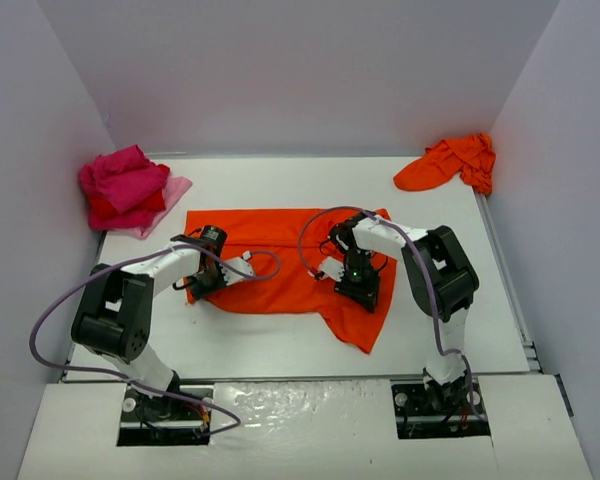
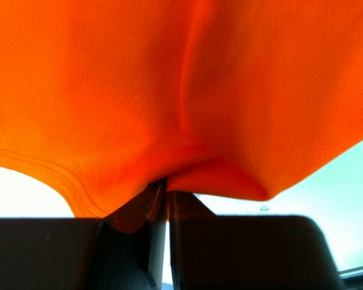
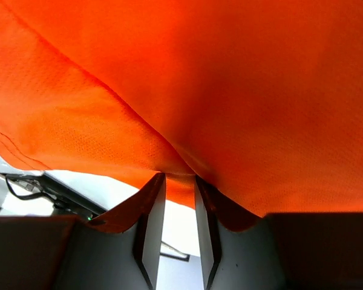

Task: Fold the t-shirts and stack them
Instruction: Fold the tshirt

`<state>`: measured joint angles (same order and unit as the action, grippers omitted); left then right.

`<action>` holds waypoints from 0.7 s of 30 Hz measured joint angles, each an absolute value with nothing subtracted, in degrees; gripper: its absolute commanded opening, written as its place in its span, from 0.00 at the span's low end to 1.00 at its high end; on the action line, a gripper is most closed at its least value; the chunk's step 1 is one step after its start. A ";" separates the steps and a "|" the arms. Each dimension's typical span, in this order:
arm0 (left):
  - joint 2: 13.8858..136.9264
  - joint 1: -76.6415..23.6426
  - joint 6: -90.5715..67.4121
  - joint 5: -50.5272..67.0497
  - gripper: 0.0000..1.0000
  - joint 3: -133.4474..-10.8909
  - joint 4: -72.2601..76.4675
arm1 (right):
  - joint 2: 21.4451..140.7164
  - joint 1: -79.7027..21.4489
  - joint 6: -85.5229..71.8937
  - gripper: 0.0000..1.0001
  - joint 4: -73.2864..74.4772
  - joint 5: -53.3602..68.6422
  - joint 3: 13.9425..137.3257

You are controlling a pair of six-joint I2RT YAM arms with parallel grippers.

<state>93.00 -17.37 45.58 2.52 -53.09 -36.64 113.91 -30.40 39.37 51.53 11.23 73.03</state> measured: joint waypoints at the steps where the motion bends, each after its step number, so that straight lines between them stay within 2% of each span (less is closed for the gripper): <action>1: 93.08 -17.40 45.58 2.51 0.00 -53.17 -36.70 | 114.67 -29.61 39.15 0.27 52.03 10.98 74.04; 6: 94.37 -17.48 45.58 2.41 0.00 -54.50 -37.13 | 117.27 -23.91 38.19 0.32 51.85 8.68 79.02; 9: 95.80 -17.51 45.57 2.12 0.00 -56.21 -37.12 | 117.30 -22.45 38.08 0.40 49.29 6.77 80.12; 11: 96.85 -17.54 45.49 2.01 0.00 -57.30 -37.28 | 117.29 -22.48 37.98 0.47 48.09 5.79 80.51; 16: 98.88 -17.56 45.16 1.46 0.00 -59.66 -37.15 | 116.74 -24.32 38.18 0.59 45.90 3.55 80.15; 21: 99.06 -17.56 45.06 1.39 0.00 -59.91 -37.11 | 110.89 -26.37 39.02 0.64 44.04 2.83 75.97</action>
